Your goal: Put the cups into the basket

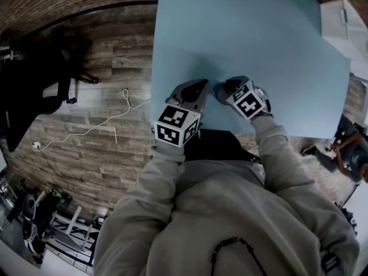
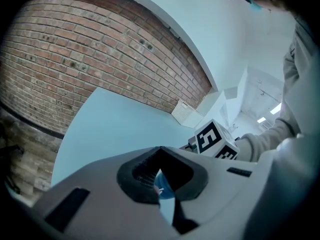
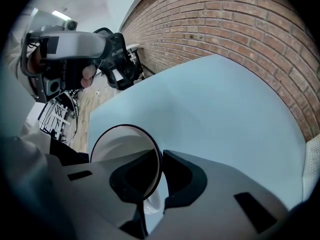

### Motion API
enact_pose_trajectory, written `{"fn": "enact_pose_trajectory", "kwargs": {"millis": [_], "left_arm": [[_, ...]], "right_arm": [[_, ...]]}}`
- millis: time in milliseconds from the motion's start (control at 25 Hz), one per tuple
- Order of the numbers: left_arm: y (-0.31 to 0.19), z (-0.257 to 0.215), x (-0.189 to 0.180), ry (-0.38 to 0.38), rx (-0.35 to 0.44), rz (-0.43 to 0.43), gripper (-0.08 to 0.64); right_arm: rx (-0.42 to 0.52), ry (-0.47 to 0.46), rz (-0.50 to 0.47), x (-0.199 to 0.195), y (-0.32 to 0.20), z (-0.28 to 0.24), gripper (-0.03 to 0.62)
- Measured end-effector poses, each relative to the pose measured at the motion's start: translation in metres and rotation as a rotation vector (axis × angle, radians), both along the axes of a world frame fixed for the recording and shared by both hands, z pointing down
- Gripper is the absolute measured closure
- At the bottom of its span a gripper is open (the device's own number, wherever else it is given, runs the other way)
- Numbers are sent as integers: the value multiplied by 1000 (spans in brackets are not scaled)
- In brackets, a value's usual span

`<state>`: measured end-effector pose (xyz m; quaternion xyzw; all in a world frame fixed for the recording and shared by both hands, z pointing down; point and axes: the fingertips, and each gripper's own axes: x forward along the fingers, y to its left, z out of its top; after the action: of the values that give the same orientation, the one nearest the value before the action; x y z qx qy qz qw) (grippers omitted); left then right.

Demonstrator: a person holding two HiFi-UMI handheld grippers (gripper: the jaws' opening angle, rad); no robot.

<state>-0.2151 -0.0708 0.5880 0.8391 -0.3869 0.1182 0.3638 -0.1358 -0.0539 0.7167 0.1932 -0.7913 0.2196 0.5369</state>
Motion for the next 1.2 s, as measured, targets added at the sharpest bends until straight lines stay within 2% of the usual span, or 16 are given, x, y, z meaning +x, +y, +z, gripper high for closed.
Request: {"fn": "enact_pose_trajectory", "kwargs": {"millis": [520, 680, 880, 1200], "left_arm": [[13, -11, 13, 5, 7, 29, 563], [12, -17, 5, -8, 21, 13, 563], [9, -24, -9, -22, 39, -12, 563], [-11, -61, -28, -28, 119, -38, 563]], "right_arm": [[33, 5, 22, 3, 1, -2, 551], [38, -5, 32, 6, 0, -8, 551], [60, -38, 67, 6, -11, -33, 551], [138, -57, 87, 5, -30, -79, 551]]}}
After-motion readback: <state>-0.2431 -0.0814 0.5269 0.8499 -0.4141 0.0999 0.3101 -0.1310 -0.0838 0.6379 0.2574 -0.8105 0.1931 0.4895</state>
